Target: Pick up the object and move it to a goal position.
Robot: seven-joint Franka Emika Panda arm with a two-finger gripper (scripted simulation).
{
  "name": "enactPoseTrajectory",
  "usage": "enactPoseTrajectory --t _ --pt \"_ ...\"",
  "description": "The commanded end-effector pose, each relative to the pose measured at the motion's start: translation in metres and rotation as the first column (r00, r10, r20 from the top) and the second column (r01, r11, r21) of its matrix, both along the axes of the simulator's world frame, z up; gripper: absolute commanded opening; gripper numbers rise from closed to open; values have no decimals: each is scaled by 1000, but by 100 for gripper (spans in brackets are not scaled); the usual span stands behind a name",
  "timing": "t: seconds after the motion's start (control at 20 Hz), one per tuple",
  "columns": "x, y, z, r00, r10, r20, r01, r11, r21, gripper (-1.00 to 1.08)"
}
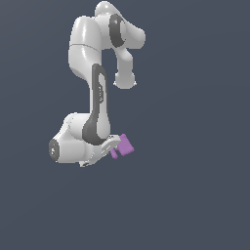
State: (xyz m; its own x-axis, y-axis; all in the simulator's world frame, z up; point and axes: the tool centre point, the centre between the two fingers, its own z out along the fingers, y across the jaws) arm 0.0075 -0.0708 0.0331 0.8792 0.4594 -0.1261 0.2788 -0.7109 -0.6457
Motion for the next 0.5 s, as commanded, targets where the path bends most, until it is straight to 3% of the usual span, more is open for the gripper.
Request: enactPoseTrajectory --t 0.0,0.3,0.35,0.45 --pt "-3 4 -6 1000 2 -3 -2 1000 3 28" --pt "-3 6 -8 1000 2 -3 -2 1000 4 28" --pt "-3 6 -8 1000 2 -3 -2 1000 4 -100" --pt "-3 6 -8 1000 2 -3 -2 1000 4 -100"
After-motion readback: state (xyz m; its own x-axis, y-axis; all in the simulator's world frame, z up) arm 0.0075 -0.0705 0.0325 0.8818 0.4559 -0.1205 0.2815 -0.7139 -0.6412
